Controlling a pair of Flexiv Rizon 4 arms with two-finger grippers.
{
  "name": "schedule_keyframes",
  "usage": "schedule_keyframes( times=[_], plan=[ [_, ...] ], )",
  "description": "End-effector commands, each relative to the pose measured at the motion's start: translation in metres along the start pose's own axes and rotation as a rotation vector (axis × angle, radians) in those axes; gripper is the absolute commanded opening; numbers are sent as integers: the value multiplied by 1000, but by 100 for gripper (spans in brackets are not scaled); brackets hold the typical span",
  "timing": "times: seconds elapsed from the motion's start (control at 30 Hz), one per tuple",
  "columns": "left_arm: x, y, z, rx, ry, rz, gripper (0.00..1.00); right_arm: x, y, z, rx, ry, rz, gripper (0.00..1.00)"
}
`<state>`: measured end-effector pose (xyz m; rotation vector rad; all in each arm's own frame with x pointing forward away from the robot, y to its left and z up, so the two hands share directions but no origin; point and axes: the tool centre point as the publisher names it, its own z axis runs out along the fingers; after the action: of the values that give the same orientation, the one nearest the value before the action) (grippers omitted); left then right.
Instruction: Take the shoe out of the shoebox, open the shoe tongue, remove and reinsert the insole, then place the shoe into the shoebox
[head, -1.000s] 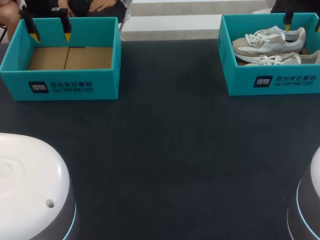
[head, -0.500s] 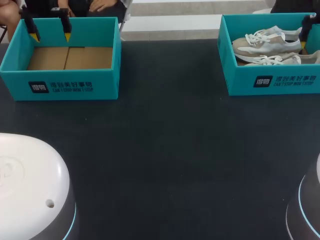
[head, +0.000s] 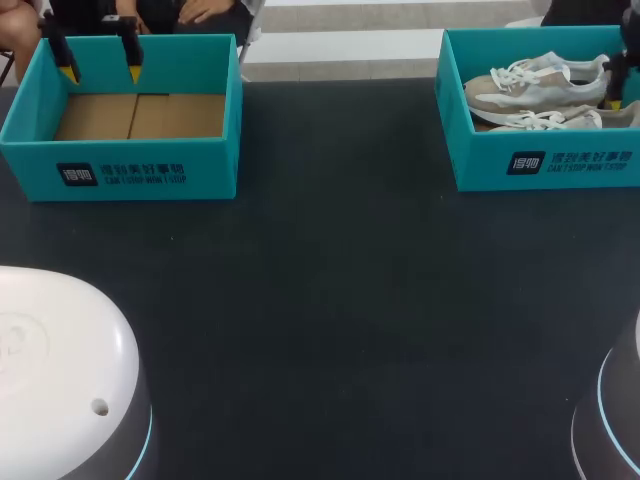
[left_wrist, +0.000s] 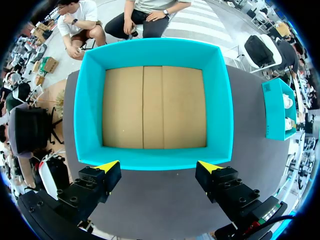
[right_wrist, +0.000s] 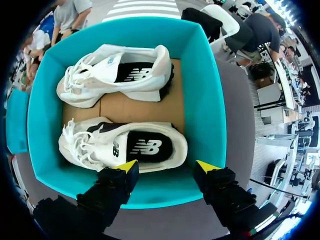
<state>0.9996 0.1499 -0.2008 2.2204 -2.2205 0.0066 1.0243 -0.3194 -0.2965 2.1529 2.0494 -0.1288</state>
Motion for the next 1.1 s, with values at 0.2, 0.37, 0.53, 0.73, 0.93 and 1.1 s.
schedule_keyframes(
  times=[0.2, 0.37, 0.53, 0.73, 0.93, 1.1],
  plan=[
    [0, 0, 0, -1, -1, 0, 100, -7, 9, 15, 2, -49, 31, 54],
    [0, 0, 0, -1, -1, 0, 100, -13, 11, 21, -3, -62, 57, 50],
    [0, 0, 0, -1, -1, 0, 100, -15, 13, 30, 5, -70, 56, 49],
    [0, 0, 0, -1, -1, 0, 100, -15, 14, 40, 10, -60, 62, 48],
    [0, 0, 0, -1, -1, 0, 100, -16, 14, 51, 29, -76, 63, 45],
    [0, 0, 0, -1, -1, 0, 100, -15, 11, 55, 43, -86, 58, 31]
  ],
)
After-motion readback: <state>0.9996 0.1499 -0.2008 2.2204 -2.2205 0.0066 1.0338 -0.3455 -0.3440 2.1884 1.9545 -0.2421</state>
